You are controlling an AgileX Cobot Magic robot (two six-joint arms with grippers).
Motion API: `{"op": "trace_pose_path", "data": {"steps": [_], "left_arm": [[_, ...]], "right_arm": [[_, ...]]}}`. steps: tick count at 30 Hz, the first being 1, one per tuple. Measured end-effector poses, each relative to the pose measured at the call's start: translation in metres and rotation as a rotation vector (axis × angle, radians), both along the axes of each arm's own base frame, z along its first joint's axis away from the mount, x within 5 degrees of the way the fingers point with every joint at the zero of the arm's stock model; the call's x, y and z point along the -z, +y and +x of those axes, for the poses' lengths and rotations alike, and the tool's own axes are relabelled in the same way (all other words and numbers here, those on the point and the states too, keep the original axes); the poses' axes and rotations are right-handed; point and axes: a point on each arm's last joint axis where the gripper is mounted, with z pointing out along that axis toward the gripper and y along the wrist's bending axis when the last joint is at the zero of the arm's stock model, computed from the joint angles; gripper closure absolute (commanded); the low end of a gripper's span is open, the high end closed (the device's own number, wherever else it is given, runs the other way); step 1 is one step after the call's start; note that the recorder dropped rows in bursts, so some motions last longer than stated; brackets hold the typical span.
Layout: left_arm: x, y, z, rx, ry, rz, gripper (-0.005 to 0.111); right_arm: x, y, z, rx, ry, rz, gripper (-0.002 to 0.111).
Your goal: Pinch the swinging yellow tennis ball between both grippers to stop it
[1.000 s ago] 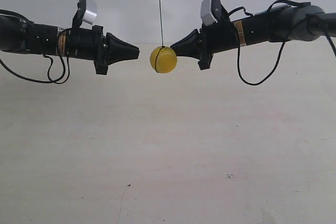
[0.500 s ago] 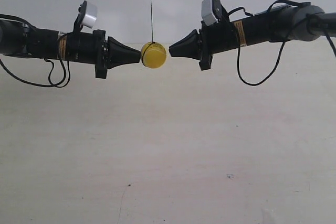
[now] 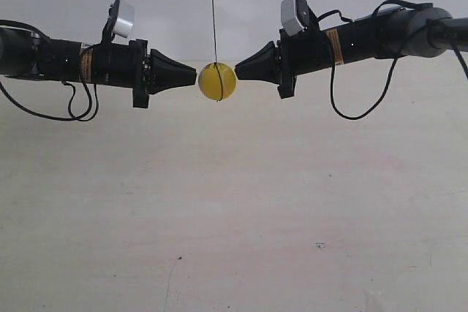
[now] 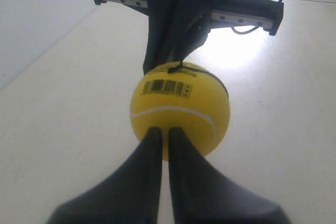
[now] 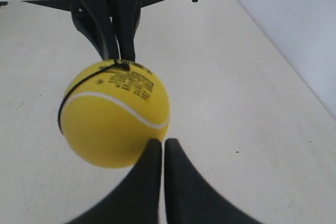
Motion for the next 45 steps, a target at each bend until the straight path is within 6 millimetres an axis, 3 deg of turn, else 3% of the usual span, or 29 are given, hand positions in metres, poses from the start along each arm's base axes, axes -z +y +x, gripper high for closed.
{"op": "trace_pose_path", "data": {"steps": [16,45], "left_arm": [[0.0000,-0.0098,-0.0024,0.024,-0.008,0.002,0.102],[0.0010,-0.0096,-0.0031,0.033,-0.011,0.013,0.102]], "right_arm": [[0.0001,0.0000,0.0002,0.002,-0.001,-0.001,0.108],[0.0008,0.0086,-0.0017,-0.004,-0.006,-0.010,0.108]]}}
